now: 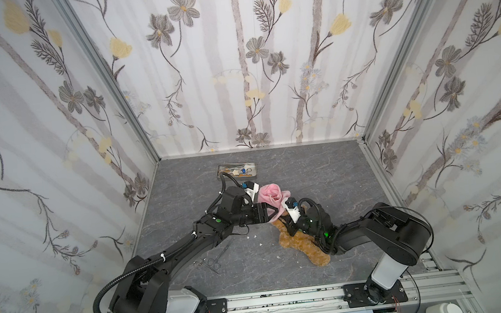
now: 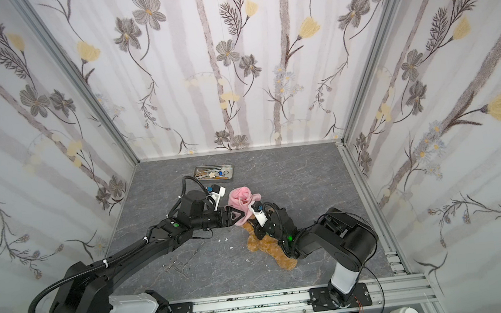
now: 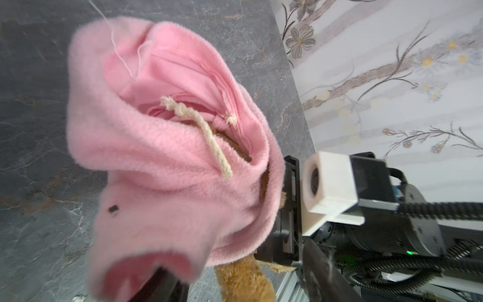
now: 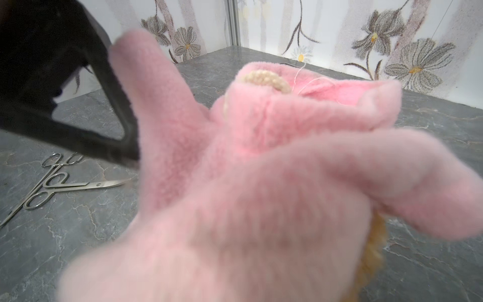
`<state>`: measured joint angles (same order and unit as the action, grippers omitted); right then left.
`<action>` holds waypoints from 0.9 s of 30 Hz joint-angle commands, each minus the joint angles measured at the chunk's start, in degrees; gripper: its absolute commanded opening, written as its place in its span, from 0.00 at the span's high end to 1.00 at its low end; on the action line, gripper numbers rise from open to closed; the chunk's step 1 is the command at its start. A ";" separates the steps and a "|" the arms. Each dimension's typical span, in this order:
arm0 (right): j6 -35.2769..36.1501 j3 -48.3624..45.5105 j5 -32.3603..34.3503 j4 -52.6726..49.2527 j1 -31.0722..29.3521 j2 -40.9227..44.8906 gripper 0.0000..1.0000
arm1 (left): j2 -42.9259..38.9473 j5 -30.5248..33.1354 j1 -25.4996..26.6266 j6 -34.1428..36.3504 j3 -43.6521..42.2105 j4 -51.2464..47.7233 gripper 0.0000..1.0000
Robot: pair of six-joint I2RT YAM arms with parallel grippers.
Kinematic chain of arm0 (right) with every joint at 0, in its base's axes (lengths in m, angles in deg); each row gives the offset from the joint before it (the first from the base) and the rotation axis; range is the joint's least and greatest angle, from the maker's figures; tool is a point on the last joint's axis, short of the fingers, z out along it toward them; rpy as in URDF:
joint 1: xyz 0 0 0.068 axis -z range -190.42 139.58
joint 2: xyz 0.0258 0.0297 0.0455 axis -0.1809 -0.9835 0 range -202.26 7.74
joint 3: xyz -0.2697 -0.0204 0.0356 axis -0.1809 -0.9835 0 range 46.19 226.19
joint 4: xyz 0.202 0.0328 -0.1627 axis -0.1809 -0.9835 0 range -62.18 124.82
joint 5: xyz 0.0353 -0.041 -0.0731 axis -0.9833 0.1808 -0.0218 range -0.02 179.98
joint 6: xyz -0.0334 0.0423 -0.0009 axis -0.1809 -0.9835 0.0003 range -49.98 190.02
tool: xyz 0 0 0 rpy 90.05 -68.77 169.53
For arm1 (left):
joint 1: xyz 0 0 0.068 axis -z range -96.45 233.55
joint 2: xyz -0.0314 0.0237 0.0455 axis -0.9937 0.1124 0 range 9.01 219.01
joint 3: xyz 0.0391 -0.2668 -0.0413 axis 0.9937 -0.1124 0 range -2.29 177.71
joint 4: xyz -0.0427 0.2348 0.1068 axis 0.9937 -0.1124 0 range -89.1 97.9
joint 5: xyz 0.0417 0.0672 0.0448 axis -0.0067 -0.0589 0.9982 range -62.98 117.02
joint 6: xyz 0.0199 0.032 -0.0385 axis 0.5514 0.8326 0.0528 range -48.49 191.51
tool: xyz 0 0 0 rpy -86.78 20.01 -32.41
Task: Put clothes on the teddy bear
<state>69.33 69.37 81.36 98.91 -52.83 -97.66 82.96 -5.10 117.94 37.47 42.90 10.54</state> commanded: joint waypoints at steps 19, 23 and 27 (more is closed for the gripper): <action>21.95 -1.10 3.70 -4.72 -6.10 8.15 0.85 | 3.62 -4.18 -6.41 28.11 17.15 -26.39 0.66; 22.65 -1.00 3.90 -4.35 -7.11 8.04 0.85 | 6.68 -2.56 -5.17 31.49 18.39 -28.30 0.68; 22.92 -1.17 3.86 -3.67 -7.42 8.00 0.85 | 9.82 -0.69 -4.63 35.89 19.70 -29.11 0.69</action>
<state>90.75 67.93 85.23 93.16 -60.02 -89.90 91.42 -7.50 113.15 68.31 61.35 -17.24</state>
